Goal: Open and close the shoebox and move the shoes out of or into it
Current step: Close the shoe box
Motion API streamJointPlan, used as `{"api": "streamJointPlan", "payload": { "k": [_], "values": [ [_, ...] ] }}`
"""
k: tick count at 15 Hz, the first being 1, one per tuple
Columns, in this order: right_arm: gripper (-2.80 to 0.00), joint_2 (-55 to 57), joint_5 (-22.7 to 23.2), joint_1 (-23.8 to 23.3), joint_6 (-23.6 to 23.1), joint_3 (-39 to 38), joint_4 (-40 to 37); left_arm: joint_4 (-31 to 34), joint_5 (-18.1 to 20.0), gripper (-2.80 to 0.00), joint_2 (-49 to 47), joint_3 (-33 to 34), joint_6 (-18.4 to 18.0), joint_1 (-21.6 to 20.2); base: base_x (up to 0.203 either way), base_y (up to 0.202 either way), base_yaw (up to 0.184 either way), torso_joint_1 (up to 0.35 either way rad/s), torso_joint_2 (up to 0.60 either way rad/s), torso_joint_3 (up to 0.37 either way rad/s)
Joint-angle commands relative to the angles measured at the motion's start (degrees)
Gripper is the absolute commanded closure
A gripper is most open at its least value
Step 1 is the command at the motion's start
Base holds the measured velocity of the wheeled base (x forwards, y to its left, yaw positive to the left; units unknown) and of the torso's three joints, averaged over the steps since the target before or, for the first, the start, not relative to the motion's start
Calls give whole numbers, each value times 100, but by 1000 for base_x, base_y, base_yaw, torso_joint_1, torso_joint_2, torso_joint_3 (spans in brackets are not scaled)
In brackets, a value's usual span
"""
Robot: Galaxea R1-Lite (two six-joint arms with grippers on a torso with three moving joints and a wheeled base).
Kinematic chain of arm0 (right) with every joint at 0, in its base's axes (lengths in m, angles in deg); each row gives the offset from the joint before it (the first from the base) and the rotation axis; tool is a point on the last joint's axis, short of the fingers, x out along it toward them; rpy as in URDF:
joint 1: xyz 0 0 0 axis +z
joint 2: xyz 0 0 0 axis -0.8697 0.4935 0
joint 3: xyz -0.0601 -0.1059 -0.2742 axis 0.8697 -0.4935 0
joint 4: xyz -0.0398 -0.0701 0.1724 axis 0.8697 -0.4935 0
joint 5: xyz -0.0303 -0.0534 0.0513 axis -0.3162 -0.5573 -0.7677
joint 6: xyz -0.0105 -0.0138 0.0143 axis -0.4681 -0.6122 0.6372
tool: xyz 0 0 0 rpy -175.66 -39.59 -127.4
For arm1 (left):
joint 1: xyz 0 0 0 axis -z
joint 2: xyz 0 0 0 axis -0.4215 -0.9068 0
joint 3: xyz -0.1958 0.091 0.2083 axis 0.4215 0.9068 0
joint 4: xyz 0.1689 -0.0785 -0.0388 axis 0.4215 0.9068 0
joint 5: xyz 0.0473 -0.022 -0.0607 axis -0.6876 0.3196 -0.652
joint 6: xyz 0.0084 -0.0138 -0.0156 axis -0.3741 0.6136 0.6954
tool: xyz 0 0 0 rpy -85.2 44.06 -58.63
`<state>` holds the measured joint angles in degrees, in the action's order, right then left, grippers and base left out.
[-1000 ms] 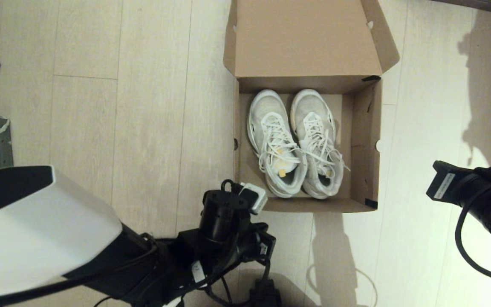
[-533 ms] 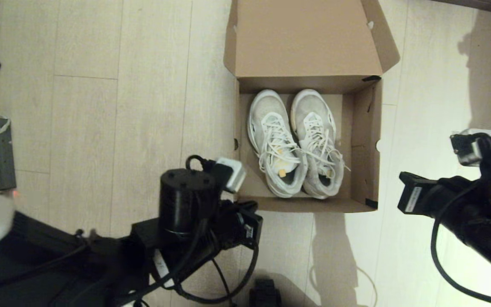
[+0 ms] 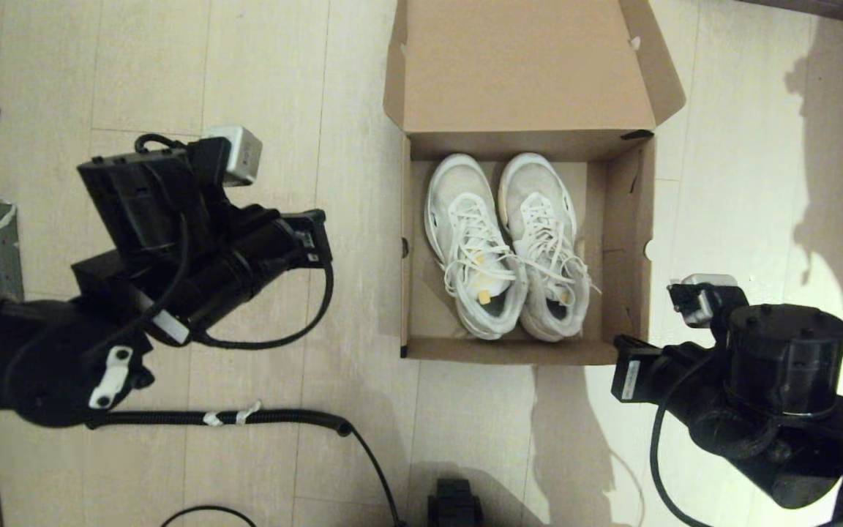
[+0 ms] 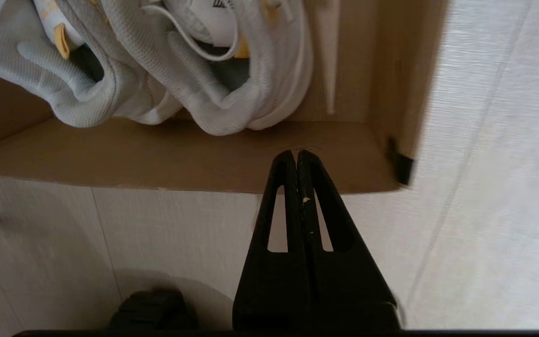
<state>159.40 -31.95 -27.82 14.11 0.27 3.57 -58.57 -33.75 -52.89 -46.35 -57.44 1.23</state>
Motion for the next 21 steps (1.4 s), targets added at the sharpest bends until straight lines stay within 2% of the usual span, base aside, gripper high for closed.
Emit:
{"api": "streamJointPlan", "payload": {
  "k": [1, 3, 6, 8, 15, 18, 21],
  "values": [
    [0, 839, 27, -7, -6, -173, 1015, -33, 20, 0, -290, -300, 118, -348, 0, 0, 0, 0, 0, 0],
    [0, 1495, 104, -73, -165, -388, 2250, -34, 17, 0, -387, -264, 199, -383, 0, 0, 0, 0, 0, 0],
    [0, 2094, 154, -305, -451, -612, 3179, -240, 10, 0, -483, -102, 255, -361, 0, 0, 0, 0, 0, 0],
    [0, 2306, 158, -333, -469, -660, 3360, -505, -15, 0, -535, 75, 299, -362, 0, 0, 0, 0, 0, 0],
    [0, 2381, 211, -255, -461, -1391, 3562, -649, -3, 0, -581, 234, 366, -418, 0, 0, 0, 0, 0, 0],
    [0, 2135, 223, -264, -542, -1224, 3562, -649, 22, 0, -694, 191, 484, -470, 0, 0, 0, 0, 0, 0],
    [0, 1232, 261, -280, -623, -751, 3453, -683, 41, 0, -917, -175, 485, -577, 0, 0, 0, 0, 0, 0]
  ]
}}
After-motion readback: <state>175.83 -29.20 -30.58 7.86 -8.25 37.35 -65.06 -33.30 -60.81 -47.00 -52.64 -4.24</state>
